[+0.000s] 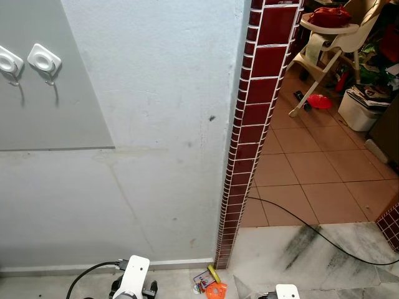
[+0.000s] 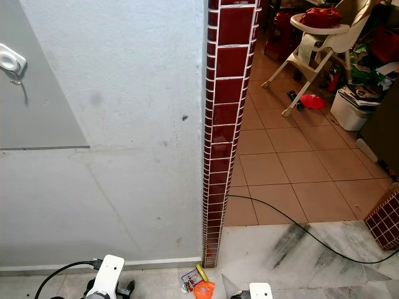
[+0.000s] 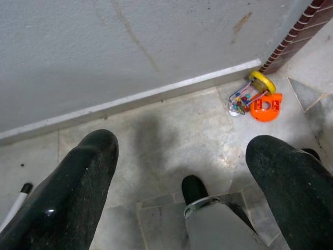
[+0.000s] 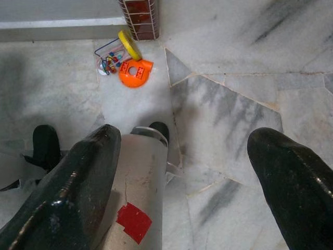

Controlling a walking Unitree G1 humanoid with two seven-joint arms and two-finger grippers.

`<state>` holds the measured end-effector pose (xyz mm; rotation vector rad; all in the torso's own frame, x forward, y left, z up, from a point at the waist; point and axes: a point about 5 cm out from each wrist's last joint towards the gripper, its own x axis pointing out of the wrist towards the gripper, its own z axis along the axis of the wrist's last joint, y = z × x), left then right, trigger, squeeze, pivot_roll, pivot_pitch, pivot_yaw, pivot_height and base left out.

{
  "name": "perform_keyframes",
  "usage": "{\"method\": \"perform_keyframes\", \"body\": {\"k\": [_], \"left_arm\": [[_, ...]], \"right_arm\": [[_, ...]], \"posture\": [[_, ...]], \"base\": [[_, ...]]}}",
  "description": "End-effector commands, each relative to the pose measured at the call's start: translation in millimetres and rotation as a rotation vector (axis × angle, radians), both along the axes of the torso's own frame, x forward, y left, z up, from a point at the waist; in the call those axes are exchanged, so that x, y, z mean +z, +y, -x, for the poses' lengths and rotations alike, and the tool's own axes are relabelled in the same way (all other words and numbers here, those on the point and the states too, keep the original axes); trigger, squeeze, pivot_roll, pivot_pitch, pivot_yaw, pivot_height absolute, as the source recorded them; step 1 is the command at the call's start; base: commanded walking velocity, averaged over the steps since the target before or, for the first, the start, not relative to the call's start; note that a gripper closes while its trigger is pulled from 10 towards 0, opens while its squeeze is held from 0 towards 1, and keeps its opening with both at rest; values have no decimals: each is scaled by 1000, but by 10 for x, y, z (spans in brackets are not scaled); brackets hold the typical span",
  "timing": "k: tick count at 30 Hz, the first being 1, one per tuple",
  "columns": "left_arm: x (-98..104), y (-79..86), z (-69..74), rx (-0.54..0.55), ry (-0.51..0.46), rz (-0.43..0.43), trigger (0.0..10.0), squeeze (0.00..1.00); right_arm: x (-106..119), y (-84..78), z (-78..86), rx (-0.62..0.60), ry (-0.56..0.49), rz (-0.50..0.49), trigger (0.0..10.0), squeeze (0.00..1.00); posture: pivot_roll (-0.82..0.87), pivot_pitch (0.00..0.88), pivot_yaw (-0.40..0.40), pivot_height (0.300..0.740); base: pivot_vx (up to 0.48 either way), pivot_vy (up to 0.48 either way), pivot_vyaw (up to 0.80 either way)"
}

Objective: Hang keys on a hook

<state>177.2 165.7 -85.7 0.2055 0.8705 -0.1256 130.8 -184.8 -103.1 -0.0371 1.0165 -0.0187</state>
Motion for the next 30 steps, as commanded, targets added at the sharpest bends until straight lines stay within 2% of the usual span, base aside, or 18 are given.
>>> {"method": "perform_keyframes", "body": {"k": [1, 3, 4, 5, 7, 9, 11, 13, 14, 16, 17, 18, 20, 25, 30], "left_arm": [[86, 325, 52, 18, -102, 146, 10000, 0], [96, 290, 19, 8, -107, 160, 10000, 0], [92, 289, -3, -5, -96, 104, 10000, 0], [91, 289, -13, -10, -88, 89, 10000, 0], [93, 296, -29, 12, -76, 118, 10000, 0], [80, 294, -39, 8, -36, 118, 10000, 0], [50, 350, 6, -4, -3, 14, 10000, 0], [12, 387, 59, 105, 45, 36, 10000, 0], [0, 387, 76, 114, 61, 30, 10000, 0], [-22, 375, 108, 91, 85, 1, 10000, 0], [-56, 292, 162, 30, 106, -2, 10000, 0], [-61, 268, 166, 18, 108, -2, 10000, 0], [-69, 236, 171, 13, 121, 8, 10000, 0], [-64, 195, 141, 26, 116, 14, 10000, 0], [-107, 203, 230, 26, 162, -21, 10000, 0]], "right_arm": [[97, -385, 20, -149, -124, 64, 10000, 0], [96, -387, 17, -151, -122, 52, 10000, 0], [78, -392, 48, -137, -91, 73, 10000, 0], [72, -396, 58, -134, -79, 81, 10000, 0], [47, -349, 96, -154, -61, 44, 10000, 0], [32, -262, 79, -95, -47, 45, 10000, 0], [9, -228, 109, -94, -19, 50, 10000, 0], [-6, -185, 113, -121, 0, 2, 10000, 0], [-8, -178, 111, -114, 5, 9, 10000, 0], [-15, -171, 118, -87, 23, 31, 10000, 0], [-22, -180, 134, -92, 36, 29, 10000, 0], [-19, -186, 127, -108, 35, 26, 10000, 0], [-20, -180, 111, -125, 42, 8, 10000, 0], [-14, -128, 67, -24, 45, 37, 10000, 0], [7, -104, -20, -11, 38, 31, 10000, 0]], "posture": [[-46, 136, 45, 732], [-63, 142, 51, 732], [-51, 108, 46, 732], [-51, 108, 46, 732], [-54, 97, 41, 732], [-64, 35, 44, 732], [-61, 15, 40, 732], [-78, 0, 68, 732], [-83, 0, 74, 732], [-96, 0, 80, 732], [-98, 0, 84, 732], [-93, 0, 84, 732], [-81, 0, 80, 732], [-49, 0, 59, 732], [-34, 0, 39, 732]], "base": [[0, 0, 0], [0, 0, 0], [0, 0, 0], [0, 0, 0], [0, 0, 0], [0, 0, 0], [0, 0, 0], [0, 0, 0], [0, 0, 0], [0, 0, 0], [0, 0, 0], [0, 0, 0], [0, 0, 0], [0, 0, 0], [0, 0, 0]]}}
